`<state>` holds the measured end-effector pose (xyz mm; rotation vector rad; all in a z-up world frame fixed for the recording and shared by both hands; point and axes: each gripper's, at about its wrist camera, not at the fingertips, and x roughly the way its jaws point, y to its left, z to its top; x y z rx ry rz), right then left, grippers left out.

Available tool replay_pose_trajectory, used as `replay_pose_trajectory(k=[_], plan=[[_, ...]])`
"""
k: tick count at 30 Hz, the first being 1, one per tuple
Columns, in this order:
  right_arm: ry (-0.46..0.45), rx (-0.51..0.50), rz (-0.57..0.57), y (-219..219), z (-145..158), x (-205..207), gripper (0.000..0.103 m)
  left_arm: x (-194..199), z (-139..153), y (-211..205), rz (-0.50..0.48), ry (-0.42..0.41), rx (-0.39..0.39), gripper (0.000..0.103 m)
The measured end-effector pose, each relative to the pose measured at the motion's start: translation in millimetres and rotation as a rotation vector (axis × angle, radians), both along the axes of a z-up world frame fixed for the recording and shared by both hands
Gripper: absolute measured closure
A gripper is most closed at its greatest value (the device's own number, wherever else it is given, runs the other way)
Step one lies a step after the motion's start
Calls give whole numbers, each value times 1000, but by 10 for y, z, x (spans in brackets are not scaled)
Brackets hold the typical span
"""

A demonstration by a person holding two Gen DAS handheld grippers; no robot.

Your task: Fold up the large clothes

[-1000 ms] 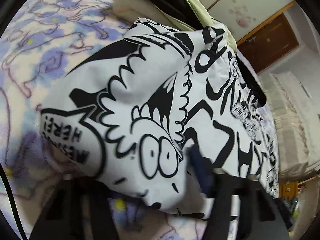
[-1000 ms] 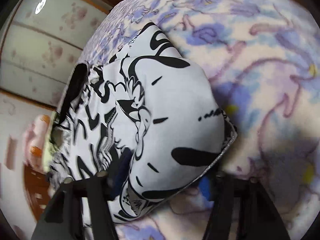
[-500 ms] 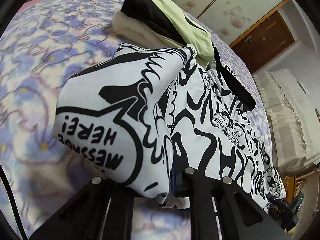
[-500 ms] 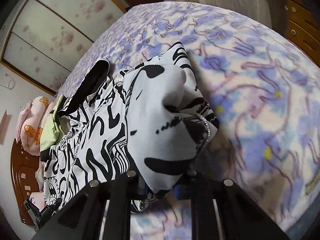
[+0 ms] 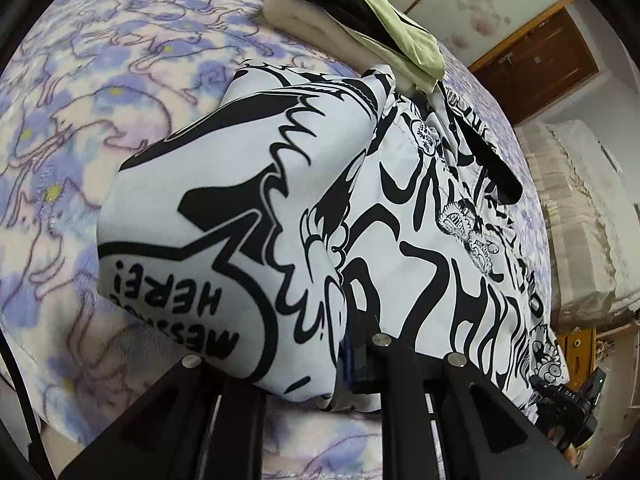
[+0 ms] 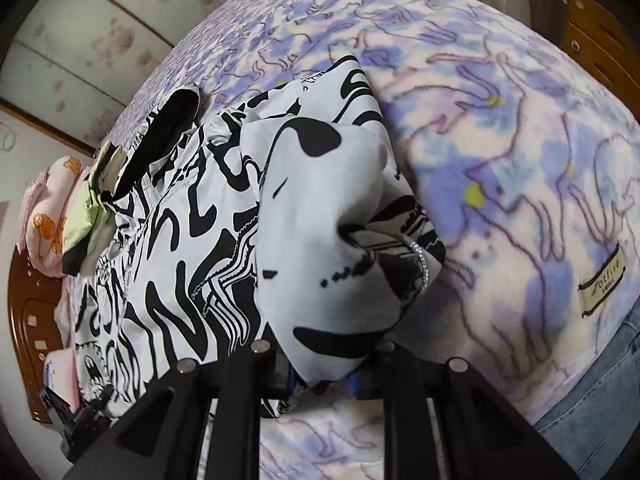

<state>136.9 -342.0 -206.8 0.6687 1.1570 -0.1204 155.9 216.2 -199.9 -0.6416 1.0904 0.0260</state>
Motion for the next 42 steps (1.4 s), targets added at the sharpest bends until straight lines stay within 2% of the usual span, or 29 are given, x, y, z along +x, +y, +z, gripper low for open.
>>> replay_pose_trajectory(k=[2, 5, 7, 10, 12, 15, 18, 21, 24, 26, 29, 32, 34, 36, 37, 39, 42], plan=[[12, -16, 10, 19, 0, 18, 83, 1, -9, -2, -17, 4, 13, 89], [57, -9, 13, -8, 5, 14, 72, 15, -27, -59, -41, 24, 21, 80], [91, -6, 17, -27, 5, 10, 68, 15, -5, -79, -58, 53, 43, 68], [126, -25, 45, -17, 68, -42, 66, -32, 72, -132, -105, 87, 88, 54], [138, -26, 62, -8, 114, -84, 66, -81, 142, -160, -143, 103, 114, 51], [144, -9, 102, 37, 262, -148, 66, -156, 337, -214, -204, 109, 159, 50], [113, -9, 155, 125, 456, -127, 66, -184, 570, -218, -235, 70, 181, 50], [29, -22, 220, 302, 733, 12, 66, -97, 896, -266, -264, -30, 206, 49], [-45, -48, 278, 512, 890, 190, 66, 146, 1096, -373, -293, -119, 208, 49], [-104, -107, 312, 673, 973, 360, 66, 371, 1141, -439, -305, -180, 216, 49], [-178, -217, 338, 850, 940, 714, 66, 701, 972, -464, -304, -221, 239, 49], [-187, -266, 333, 832, 714, 1061, 66, 961, 639, -407, -288, -191, 241, 50], [-163, -285, 317, 758, 534, 1255, 66, 1095, 376, -305, -266, -147, 224, 62], [-134, -306, 303, 662, 319, 1458, 66, 1170, 144, -176, -242, -101, 226, 67], [-116, -320, 295, 609, 236, 1517, 66, 1184, 64, -131, -237, -91, 225, 77], [-46, -343, 267, 470, 13, 1635, 66, 1215, -95, -44, -236, -64, 223, 88], [-29, -321, 259, 343, -119, 1641, 68, 1230, -180, 2, -251, -65, 211, 90]])
